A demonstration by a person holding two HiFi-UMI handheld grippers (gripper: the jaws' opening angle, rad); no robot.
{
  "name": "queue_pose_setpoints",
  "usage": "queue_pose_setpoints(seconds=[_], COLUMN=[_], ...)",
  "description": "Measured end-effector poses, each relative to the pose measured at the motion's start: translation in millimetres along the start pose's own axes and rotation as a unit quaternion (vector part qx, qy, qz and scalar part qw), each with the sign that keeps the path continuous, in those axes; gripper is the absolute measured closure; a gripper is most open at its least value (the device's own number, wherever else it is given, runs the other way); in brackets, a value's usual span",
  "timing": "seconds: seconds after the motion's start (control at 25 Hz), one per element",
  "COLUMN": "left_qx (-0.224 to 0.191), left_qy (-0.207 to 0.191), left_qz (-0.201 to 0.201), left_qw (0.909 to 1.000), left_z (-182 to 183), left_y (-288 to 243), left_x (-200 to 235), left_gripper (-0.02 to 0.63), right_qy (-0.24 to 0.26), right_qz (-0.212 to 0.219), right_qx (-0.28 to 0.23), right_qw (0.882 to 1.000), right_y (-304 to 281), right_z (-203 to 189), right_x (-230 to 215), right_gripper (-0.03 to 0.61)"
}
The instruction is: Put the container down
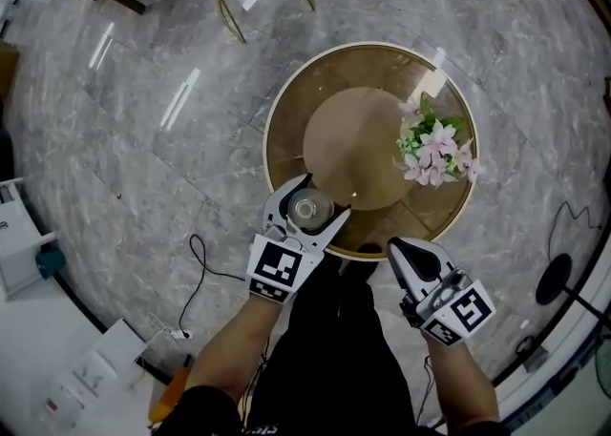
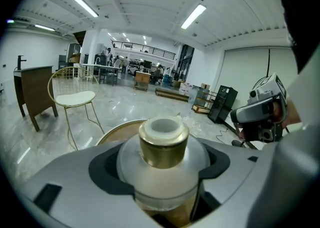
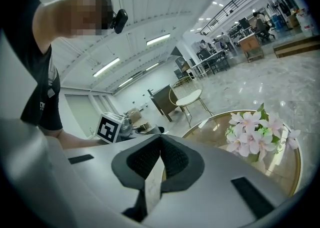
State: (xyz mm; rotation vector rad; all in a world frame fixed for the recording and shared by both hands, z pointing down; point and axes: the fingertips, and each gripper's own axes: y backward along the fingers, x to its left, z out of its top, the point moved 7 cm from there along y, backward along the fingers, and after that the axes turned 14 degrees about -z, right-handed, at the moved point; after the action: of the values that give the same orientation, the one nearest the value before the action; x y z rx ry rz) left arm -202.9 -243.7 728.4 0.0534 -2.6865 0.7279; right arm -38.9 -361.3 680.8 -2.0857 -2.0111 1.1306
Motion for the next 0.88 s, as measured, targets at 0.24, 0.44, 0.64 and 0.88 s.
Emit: queue_pose_setpoints(seconds=[0.24, 0.44, 0.64, 0.88], left_qx=[0.021, 0.034, 0.046, 0.057], left_qy=[-0.01, -0.013, -0.02, -0.032], left_qz=[-0.01, -0.016, -0.027, -0.03], left_qw=[0.9997, 0.9992, 0.9984, 0.9974], left_z=[-36, -66, -87, -106], left_y=[-34, -61, -84, -109], left_x=[22, 39, 49, 64], left_gripper=[0.267, 0.267, 0.267, 0.267], right_qy=[0.002, 0.005, -0.005, -0.021], right_qz=[-0.005, -0.009, -0.019, -0.023], right_qx=[0.013, 0.024, 0.025, 0.033], right_qw=[1.0, 1.0, 0.999, 0.999], right_y=[-28, -50, -62, -72], right_z=[-26, -49, -66, -89], right_x=[-21, -41, -56, -71], right_gripper=[0.563, 0.563, 0.563, 0.563])
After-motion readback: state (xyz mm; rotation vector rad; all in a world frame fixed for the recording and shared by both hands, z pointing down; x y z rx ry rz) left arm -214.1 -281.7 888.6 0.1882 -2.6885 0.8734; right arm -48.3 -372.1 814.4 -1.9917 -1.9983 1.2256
